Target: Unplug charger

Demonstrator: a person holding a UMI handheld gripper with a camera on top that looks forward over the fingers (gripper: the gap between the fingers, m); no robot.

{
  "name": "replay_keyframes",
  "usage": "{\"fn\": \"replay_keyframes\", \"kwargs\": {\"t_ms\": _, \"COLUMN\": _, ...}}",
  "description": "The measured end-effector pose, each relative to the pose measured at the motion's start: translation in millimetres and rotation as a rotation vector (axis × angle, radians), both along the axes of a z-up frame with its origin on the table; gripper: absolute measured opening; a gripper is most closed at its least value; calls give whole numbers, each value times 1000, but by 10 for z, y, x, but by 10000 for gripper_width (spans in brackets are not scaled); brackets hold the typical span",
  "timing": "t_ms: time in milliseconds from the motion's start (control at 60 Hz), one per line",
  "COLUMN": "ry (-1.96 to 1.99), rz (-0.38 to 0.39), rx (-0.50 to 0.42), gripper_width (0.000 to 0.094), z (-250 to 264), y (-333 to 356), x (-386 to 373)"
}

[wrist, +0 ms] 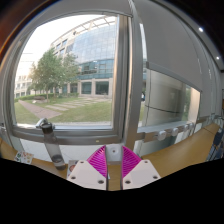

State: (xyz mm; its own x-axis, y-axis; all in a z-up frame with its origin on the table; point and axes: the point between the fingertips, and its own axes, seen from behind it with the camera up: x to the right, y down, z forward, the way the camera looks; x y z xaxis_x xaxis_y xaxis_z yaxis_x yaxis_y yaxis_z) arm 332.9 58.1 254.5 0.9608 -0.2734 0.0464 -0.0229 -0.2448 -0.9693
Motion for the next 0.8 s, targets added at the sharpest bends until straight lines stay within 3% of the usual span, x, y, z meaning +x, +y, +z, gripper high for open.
{"fn": "replay_keyframes", "kwargs": {"t_ms": 117, "ry": 110, "rz": 21, "rx": -196, "gripper_width": 149, "z": -1149, "y": 113, "x": 221}}
{"fn": "replay_keyframes", "kwargs": {"t_ms": 233, "ry": 160, "rz": 61, "rx": -321, "gripper_width": 150, "z": -1799, "y": 28, "x": 401}}
{"fn": "replay_keyframes", "kwargs": {"t_ms": 433, "ry": 194, "rz": 146, "rx": -455, "gripper_width": 156, "z": -2446, "y": 19, "x": 430}}
{"fn": "replay_keyframes", "kwargs": {"t_ms": 567, "ry": 189, "rz": 181, "rx": -463, "gripper_width": 221, "z": -2533, "y": 60, "x": 400}}
{"fn": "replay_keyframes", "kwargs": {"t_ms": 650, "ry": 173, "rz": 157, "rx": -449, "gripper_width": 303, "z": -2532, "y": 98, "x": 454}}
{"fn": "replay_keyframes", "kwargs": {"t_ms": 750, "ry": 129, "rz": 112, "rx": -437, "gripper_width": 644, "z": -2472, "y": 123, "x": 570}}
{"fn": "replay_keyframes", "kwargs": {"t_ms": 800, "ry": 107, "rz": 98, "rx": -411, "gripper_width": 710, "z": -2335, "y": 135, "x": 602}}
